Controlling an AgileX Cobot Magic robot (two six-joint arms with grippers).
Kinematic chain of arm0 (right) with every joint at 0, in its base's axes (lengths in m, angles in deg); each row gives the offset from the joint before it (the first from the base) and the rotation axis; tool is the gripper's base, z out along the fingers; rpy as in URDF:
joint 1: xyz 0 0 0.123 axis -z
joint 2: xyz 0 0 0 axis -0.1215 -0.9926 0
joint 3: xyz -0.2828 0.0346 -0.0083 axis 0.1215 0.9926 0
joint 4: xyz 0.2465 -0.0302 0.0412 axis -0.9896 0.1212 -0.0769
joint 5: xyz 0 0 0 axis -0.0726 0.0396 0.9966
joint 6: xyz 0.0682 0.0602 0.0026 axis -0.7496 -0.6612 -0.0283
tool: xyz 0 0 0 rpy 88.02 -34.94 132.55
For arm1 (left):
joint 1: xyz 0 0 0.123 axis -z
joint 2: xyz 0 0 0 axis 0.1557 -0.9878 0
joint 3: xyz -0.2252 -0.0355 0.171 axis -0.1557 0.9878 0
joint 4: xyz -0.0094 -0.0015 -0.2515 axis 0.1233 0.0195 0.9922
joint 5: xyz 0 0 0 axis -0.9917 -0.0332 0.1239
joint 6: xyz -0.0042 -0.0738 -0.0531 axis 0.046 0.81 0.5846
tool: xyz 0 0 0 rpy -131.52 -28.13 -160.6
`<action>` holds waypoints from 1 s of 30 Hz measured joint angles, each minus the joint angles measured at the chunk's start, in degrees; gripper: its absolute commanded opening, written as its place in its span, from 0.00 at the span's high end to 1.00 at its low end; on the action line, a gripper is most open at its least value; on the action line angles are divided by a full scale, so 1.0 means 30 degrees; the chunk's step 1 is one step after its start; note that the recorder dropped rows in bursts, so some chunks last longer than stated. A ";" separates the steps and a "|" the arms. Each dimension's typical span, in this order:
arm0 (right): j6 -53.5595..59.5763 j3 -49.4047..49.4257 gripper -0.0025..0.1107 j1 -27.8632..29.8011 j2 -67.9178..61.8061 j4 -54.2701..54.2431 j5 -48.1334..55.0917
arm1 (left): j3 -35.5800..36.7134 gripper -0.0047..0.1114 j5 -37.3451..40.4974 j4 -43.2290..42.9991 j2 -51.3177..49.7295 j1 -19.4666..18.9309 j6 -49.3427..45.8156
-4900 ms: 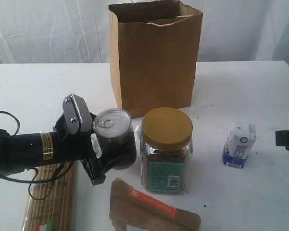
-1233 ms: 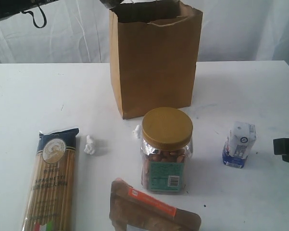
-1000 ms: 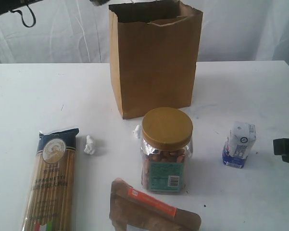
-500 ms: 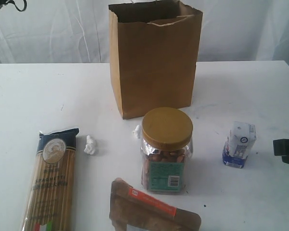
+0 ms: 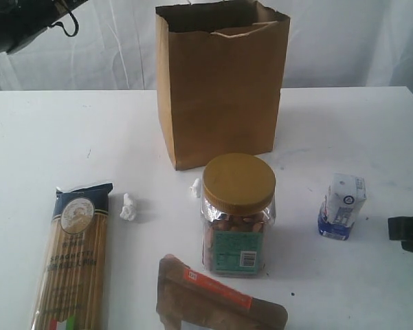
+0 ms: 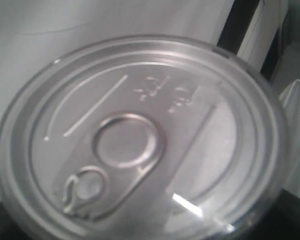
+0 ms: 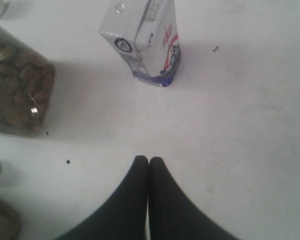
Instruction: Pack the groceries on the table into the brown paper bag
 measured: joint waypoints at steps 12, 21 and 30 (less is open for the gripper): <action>0.0000 0.1722 0.98 0.0000 0.0000 -0.0025 -0.0235 | -0.0043 0.96 -0.0139 -0.2302 0.0000 0.0200 0.0000; -0.0037 0.1764 0.98 0.0000 0.0000 -0.0025 -0.0539 | -0.0043 0.96 -0.0184 -0.3251 0.0000 0.0200 0.0000; -0.0037 0.1764 0.98 0.0000 0.0000 -0.0364 -0.0539 | -0.0043 0.94 -0.0256 -0.5504 0.0000 0.0275 0.0166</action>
